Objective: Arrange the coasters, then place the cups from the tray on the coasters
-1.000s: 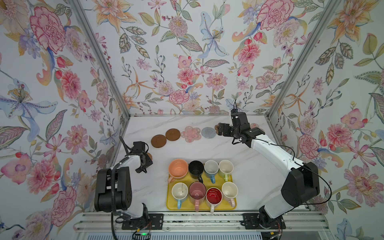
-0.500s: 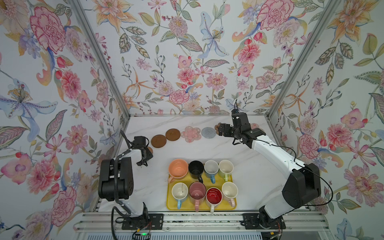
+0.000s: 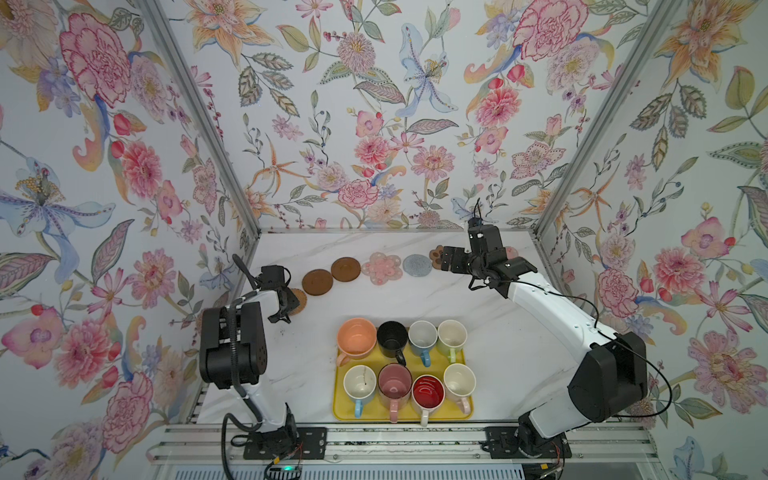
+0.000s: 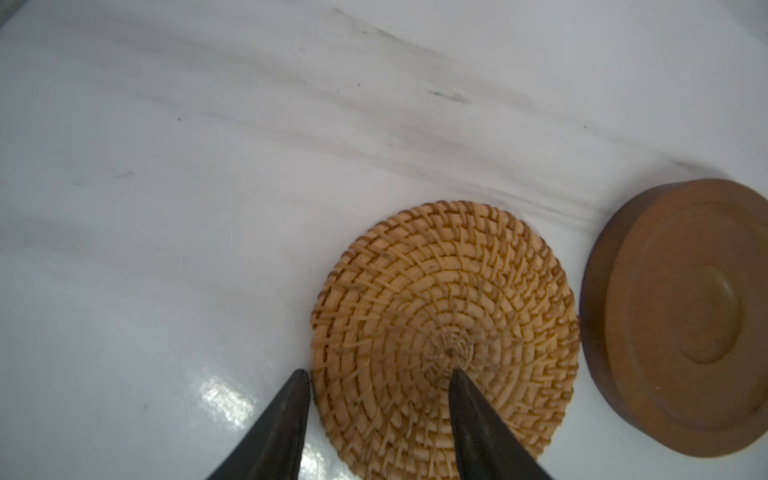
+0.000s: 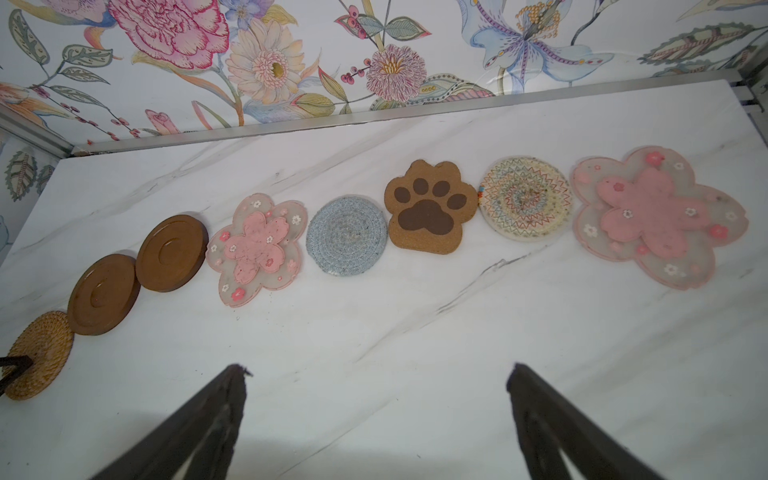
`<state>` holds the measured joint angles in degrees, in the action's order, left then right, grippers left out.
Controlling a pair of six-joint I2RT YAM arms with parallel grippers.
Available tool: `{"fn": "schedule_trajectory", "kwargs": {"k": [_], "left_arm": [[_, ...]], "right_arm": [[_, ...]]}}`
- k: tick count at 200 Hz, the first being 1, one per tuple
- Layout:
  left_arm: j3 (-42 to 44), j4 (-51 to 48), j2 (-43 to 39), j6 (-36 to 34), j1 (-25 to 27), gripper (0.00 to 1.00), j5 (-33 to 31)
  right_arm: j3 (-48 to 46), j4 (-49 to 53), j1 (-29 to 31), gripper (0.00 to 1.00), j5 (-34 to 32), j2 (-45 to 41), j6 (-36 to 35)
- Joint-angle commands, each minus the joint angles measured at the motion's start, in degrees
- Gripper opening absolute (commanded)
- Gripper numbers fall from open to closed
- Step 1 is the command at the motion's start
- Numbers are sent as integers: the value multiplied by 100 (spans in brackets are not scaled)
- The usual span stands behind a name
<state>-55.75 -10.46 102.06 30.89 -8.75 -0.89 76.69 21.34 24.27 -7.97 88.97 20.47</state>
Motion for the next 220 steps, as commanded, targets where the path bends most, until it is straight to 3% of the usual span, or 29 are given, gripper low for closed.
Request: {"fn": "schedule_trajectory", "kwargs": {"k": [1, 96, 220], "left_arm": [[-92, -277, 318, 13, -95, 56, 17], [401, -511, -1151, 195, 52, 59, 695], [315, 8, -261, 475, 278, 58, 634]], "right_arm": [[-88, 64, -28, 99, -65, -152, 79], [-41, 54, -28, 99, -3, -77, 87], [-84, 83, -1, 99, -75, -194, 89]]}}
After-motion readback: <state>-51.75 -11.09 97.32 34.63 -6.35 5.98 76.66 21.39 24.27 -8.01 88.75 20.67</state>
